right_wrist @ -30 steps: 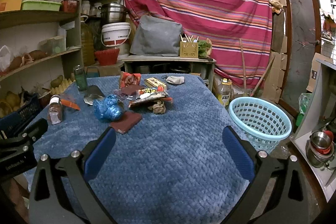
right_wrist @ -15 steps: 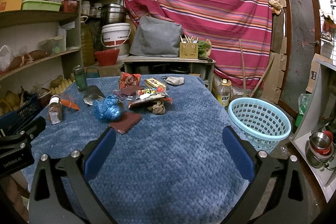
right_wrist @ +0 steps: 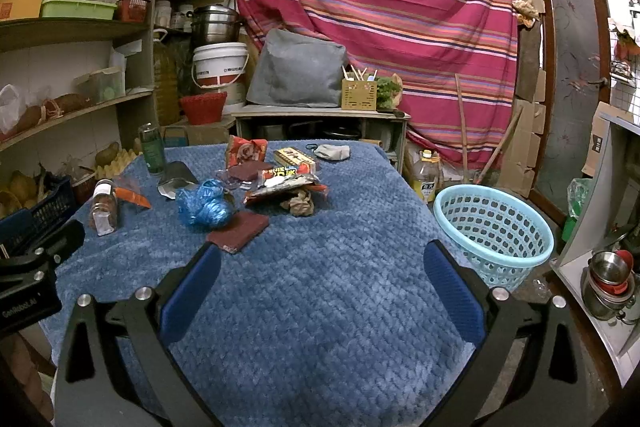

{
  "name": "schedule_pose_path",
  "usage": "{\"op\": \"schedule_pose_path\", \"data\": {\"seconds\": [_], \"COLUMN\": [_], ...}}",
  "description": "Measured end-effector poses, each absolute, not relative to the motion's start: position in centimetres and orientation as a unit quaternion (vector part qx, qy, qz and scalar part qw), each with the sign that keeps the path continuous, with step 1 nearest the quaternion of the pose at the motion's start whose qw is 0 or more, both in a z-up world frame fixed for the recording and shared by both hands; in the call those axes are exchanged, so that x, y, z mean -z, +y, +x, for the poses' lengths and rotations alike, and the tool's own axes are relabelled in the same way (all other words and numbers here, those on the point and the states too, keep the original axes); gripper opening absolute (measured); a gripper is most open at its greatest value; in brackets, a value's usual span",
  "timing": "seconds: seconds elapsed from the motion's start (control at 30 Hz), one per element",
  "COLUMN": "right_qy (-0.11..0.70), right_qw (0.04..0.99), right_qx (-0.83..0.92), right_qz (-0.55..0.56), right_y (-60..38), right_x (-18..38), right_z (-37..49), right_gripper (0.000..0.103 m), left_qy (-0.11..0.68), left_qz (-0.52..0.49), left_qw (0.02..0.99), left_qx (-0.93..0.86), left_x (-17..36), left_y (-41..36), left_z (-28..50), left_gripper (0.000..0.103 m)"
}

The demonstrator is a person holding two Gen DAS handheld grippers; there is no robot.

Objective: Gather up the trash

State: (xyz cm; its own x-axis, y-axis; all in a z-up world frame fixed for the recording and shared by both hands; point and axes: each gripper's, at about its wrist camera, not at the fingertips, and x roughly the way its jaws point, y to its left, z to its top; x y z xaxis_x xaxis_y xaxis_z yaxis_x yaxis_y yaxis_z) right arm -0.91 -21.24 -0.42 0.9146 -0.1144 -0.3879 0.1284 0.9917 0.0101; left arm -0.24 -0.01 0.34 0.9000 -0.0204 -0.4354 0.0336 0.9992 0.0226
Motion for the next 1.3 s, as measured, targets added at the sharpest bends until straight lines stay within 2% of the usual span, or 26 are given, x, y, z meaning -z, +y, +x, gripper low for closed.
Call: {"op": "schedule_pose_path", "data": {"seconds": [1.3], "right_qy": [0.199], "right_qw": [0.978], "right_qx": [0.063], "right_qz": [0.019], "right_y": [-21.57], "right_x": [0.55], "right_z": [-1.07], "right_gripper": [0.099], "left_qy": [0.223], "left_qz": [0.015], "left_qw": [0.975], "left_qx": [0.015], "left_x": [-0.64], "left_y": [0.3], "left_z": [-0.54], "left_gripper": [0.098]}}
